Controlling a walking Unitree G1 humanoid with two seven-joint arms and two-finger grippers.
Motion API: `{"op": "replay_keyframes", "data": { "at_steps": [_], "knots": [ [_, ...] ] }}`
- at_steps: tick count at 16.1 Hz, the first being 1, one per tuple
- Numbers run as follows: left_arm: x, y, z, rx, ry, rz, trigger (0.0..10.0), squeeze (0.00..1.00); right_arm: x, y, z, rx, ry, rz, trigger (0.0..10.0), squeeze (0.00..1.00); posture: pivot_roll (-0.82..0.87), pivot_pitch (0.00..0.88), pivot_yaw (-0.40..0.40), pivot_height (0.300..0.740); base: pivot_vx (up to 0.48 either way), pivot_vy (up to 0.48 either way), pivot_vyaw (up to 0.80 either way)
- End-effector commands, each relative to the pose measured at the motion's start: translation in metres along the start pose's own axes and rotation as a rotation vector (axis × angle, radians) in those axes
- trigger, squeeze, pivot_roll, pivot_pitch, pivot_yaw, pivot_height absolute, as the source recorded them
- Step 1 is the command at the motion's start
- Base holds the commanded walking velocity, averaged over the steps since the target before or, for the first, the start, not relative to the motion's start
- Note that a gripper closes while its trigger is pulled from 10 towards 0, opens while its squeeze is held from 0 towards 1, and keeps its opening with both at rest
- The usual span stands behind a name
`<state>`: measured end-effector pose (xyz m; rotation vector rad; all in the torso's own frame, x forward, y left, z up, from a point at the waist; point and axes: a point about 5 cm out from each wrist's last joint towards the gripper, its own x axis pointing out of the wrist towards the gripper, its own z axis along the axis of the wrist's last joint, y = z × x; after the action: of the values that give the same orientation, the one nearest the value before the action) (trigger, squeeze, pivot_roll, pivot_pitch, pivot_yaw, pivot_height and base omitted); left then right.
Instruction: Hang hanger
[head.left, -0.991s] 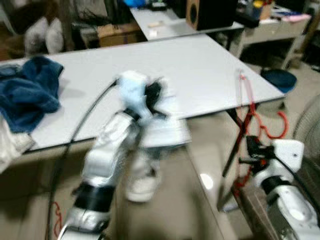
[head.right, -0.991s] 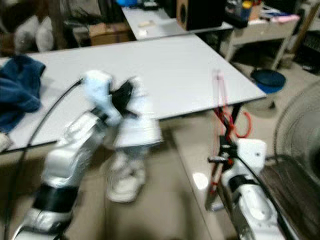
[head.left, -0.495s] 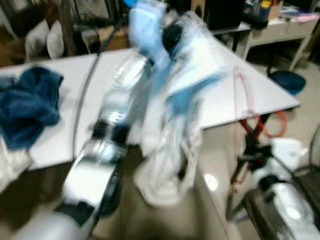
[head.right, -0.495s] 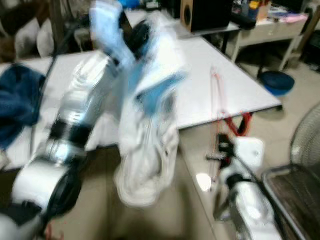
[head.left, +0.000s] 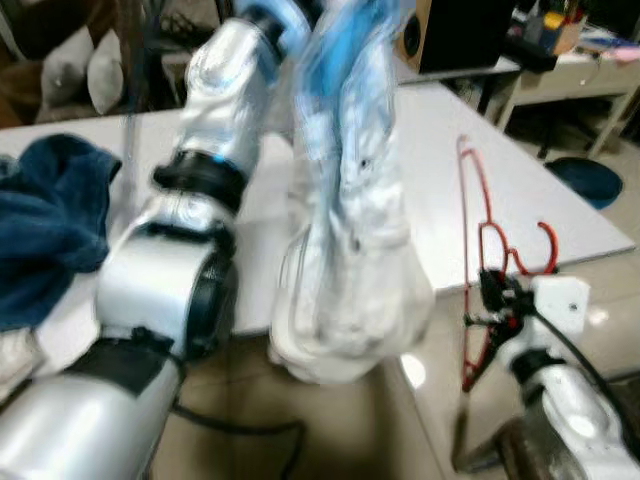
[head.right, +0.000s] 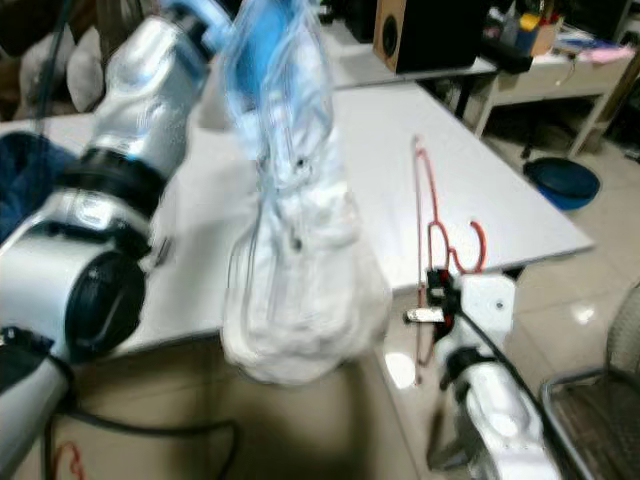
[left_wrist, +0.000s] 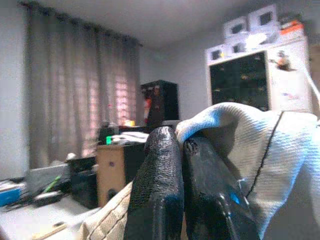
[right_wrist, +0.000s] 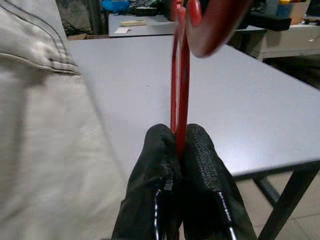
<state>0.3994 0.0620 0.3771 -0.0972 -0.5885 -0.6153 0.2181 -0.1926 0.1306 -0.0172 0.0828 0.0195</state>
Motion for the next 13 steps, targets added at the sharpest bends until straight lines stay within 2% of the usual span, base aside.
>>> {"op": "replay_keyframes", "data": {
  "at_steps": [1, 3, 4, 6, 10, 11, 12, 13],
  "knots": [
    [0.010, 0.003, 0.037, 0.051, -0.128, 0.003, 10.0, 0.00, 0.003, 0.002, 0.005, 0.003, -0.017, 0.014, 10.0, 0.00, -0.08, 0.000, 0.024, 0.740, 0.401, 0.000, 0.00],
    [0.020, -0.009, 0.040, 0.035, -0.132, -0.037, 10.0, 0.00, 0.002, 0.002, 0.005, 0.001, -0.016, 0.008, 10.0, 0.00, -0.09, 0.000, 0.032, 0.740, 0.394, 0.000, 0.00],
    [0.026, -0.021, 0.041, 0.019, -0.136, -0.071, 10.0, 0.00, 0.001, 0.003, 0.004, 0.005, -0.015, 0.003, 10.0, 0.00, -0.09, 0.000, 0.039, 0.740, 0.394, 0.000, 0.00],
    [0.032, -0.031, 0.043, 0.020, -0.135, -0.088, 10.0, 0.00, -0.001, 0.004, 0.004, 0.010, -0.017, -0.007, 10.0, 0.00, -0.10, 0.000, 0.059, 0.740, 0.388, 0.000, 0.00],
    [0.034, -0.025, 0.044, 0.002, -0.122, -0.023, 10.0, 0.00, -0.002, 0.001, 0.005, 0.013, -0.030, -0.033, 10.0, 0.00, -0.11, 0.000, 0.073, 0.740, 0.353, 0.000, 0.00],
    [0.027, -0.019, 0.031, 0.029, -0.082, -0.008, 10.0, 0.00, -0.003, 0.001, 0.006, 0.009, -0.034, -0.038, 10.0, 0.00, -0.12, 0.000, 0.078, 0.740, 0.300, 0.000, 0.00],
    [0.014, -0.010, 0.007, 0.061, -0.009, 0.009, 10.0, 0.00, -0.004, 0.000, 0.007, 0.006, -0.035, -0.042, 10.0, 0.00, -0.12, 0.000, 0.075, 0.740, 0.255, 0.000, 0.00],
    [-0.006, 0.002, -0.024, 0.116, 0.094, 0.028, 10.0, 0.00, -0.005, -0.002, 0.007, -0.001, -0.035, -0.042, 10.0, 0.00, -0.11, 0.000, 0.064, 0.740, 0.000, 0.000, 0.00]
  ]
}}
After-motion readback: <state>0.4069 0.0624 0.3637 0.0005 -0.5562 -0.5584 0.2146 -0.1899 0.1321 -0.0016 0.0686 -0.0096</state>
